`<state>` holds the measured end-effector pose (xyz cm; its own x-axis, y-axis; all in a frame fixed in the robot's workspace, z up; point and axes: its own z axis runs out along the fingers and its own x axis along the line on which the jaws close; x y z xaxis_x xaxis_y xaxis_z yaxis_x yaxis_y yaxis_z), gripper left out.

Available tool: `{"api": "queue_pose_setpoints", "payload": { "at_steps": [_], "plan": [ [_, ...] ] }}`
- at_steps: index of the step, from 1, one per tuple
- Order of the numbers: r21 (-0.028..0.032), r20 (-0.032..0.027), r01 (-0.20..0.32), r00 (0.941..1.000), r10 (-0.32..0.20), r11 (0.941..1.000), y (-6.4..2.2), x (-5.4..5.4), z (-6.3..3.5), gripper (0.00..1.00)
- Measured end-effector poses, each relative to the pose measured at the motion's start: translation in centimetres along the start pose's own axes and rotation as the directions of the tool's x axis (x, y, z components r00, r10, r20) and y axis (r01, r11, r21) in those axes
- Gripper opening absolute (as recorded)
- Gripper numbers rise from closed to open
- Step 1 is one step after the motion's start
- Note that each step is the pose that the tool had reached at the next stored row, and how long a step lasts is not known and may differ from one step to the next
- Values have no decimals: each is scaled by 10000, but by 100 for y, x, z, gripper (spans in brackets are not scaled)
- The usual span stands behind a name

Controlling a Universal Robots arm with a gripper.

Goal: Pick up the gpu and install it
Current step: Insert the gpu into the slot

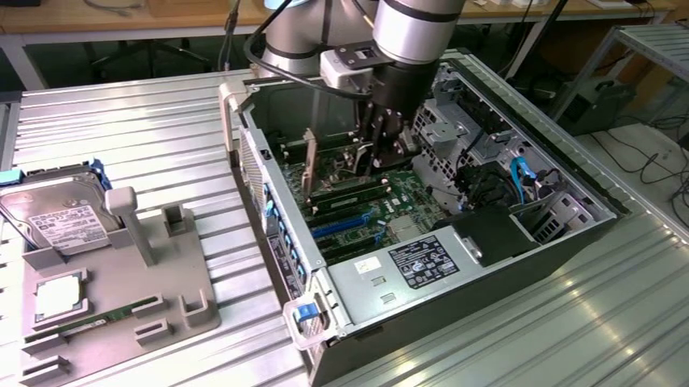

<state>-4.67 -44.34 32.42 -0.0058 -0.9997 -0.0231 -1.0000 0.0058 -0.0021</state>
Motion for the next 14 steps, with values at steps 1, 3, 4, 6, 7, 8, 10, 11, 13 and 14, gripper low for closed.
{"api": "queue_pose_setpoints", "payload": {
  "at_steps": [1, 3, 4, 6, 7, 8, 10, 11, 13, 14],
  "plan": [
    [-24, 1, -2, 10000, 2, 10000, 1, 1, 23, 28],
    [-27, -1, -1, 10000, 1, 10000, 0, 12, 59, 28],
    [-27, -2, -1, 10000, 1, 10000, 0, 28, 69, 28],
    [-25, 1, -2, 10000, 2, 10000, 1, 46, 87, 28],
    [-25, 1, -4, 10000, 4, 10000, 4, 48, 92, 28],
    [-25, 1, -2, 10000, 2, 10000, 14, 49, 95, 28],
    [-26, 3, 5, 10000, -5, 10000, 49, 49, 102, 28],
    [-26, 4, 6, 10000, -6, 10000, 56, 50, 108, 28],
    [-26, 4, 8, 10000, -8, 10000, 58, 67, 127, 28],
    [-26, 5, 7, 10000, -7, 10000, 59, 82, 149, 28]
  ]
}}
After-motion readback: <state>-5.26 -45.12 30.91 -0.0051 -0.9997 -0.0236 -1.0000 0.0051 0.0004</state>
